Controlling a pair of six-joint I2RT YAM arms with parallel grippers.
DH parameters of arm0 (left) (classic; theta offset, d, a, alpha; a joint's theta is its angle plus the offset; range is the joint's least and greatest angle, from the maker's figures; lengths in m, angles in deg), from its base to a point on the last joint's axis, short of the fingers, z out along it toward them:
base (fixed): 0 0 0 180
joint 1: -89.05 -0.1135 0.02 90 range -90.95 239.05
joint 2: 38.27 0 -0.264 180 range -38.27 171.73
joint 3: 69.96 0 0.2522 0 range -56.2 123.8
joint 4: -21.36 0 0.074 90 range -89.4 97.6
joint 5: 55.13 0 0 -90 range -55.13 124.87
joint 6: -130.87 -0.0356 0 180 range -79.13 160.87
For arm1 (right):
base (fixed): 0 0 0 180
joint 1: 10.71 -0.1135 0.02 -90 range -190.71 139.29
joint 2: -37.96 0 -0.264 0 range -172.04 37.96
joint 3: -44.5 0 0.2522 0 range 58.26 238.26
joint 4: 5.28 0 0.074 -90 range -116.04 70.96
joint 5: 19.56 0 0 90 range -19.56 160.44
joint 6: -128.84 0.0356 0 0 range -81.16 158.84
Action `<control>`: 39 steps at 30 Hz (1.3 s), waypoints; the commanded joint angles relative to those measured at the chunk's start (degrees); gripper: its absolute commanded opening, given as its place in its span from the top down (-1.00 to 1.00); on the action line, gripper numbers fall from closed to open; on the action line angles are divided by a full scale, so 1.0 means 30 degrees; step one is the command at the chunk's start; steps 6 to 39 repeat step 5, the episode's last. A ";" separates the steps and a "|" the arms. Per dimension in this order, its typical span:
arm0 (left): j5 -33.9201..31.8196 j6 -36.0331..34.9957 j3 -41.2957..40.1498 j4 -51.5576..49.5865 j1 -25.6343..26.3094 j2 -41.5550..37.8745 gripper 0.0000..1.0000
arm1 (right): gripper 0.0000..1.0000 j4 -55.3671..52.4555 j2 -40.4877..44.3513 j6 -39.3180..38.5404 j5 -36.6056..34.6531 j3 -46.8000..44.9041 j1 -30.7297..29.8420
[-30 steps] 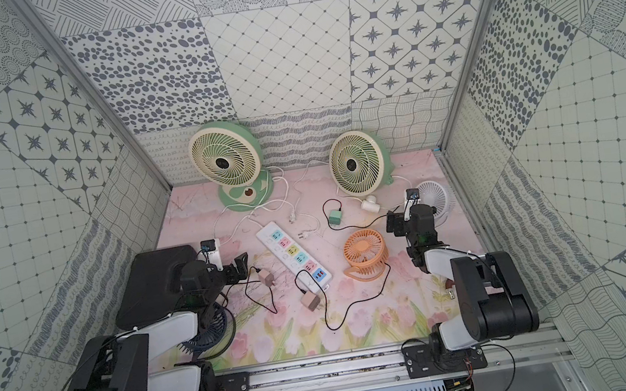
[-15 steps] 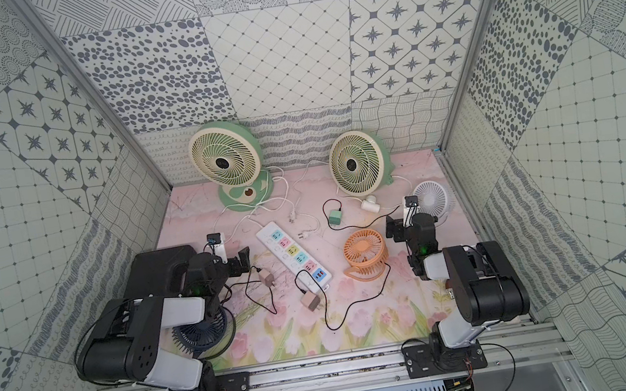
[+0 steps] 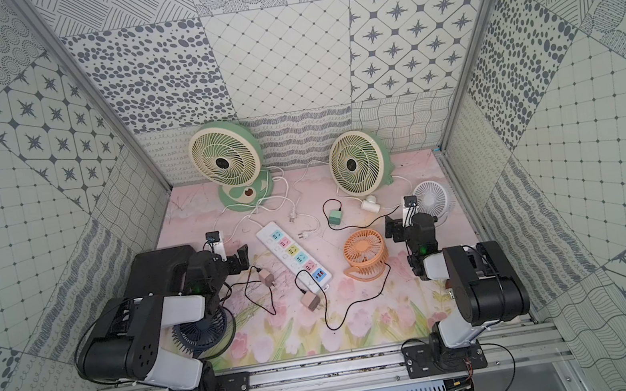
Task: Unplug the desk fan from the power strip
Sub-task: Reset both arms
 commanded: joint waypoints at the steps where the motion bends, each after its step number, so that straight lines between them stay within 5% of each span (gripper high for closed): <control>1: -0.0250 -0.0293 0.0123 0.0479 0.0005 0.0098 -0.98 | -0.94 0.0959 -0.0018 -0.0211 0.0158 0.0206 -0.0069; 39: -0.0229 -0.0286 0.0123 0.0476 -0.0001 0.0097 -0.98 | -0.94 0.0975 -0.0008 -0.0192 0.0148 0.0155 -0.0050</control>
